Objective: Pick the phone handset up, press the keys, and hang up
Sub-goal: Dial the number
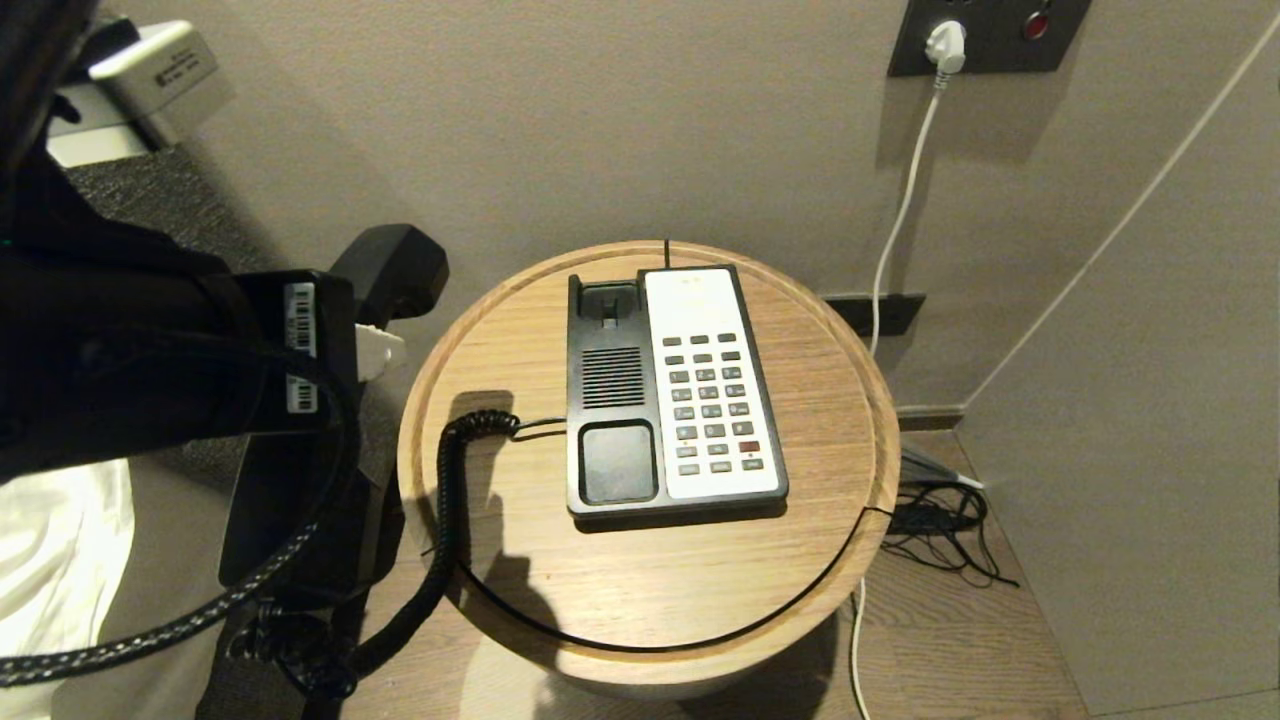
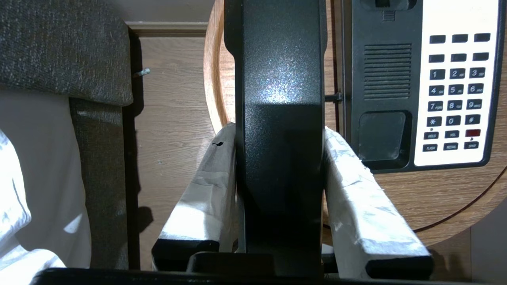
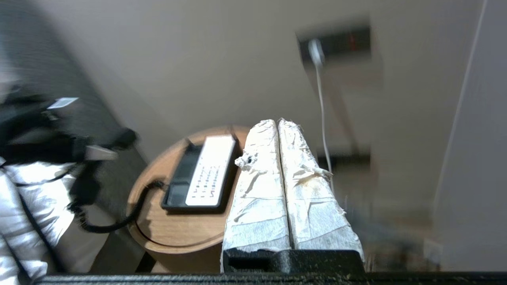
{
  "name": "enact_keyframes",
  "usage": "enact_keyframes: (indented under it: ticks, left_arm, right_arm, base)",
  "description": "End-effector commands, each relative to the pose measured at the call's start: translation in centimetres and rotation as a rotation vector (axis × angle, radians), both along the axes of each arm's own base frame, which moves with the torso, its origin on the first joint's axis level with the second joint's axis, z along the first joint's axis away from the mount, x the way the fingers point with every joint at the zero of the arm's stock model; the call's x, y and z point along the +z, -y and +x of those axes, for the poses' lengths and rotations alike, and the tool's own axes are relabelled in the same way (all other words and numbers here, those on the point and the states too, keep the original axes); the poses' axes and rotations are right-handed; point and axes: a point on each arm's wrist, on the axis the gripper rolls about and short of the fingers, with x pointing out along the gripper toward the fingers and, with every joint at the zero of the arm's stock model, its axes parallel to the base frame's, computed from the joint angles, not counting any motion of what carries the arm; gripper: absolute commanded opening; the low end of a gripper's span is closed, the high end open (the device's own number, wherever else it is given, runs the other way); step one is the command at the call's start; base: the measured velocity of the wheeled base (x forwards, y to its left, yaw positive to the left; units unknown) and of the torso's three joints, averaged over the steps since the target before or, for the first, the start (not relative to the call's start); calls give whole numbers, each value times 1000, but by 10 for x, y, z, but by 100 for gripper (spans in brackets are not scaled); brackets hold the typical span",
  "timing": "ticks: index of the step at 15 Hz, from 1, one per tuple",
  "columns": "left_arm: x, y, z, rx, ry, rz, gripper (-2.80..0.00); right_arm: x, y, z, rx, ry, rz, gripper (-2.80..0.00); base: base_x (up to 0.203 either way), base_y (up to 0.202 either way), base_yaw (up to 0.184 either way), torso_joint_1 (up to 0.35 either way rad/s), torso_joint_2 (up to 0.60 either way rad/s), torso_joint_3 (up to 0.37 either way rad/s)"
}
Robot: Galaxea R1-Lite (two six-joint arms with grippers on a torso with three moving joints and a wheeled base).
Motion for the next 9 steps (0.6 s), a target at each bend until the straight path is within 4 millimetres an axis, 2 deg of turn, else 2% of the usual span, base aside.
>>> enact_keyframes:
  ticks: [1, 6, 9]
  left_arm:
    - [-1, 2, 2, 6, -3, 6, -280]
    - [2, 2, 2, 7, 4, -6, -280]
    - [3, 0, 3, 16, 3, -8, -280]
  right_arm:
    - [21, 1, 88, 9, -277, 16, -280]
    - [5, -2, 200, 90, -659, 45, -280]
    - [8, -16, 254, 202, -781, 44, -280]
  base:
    - [0, 0, 0, 0, 0, 0]
    - [0, 0, 0, 0, 0, 0]
    - [0, 0, 0, 0, 0, 0]
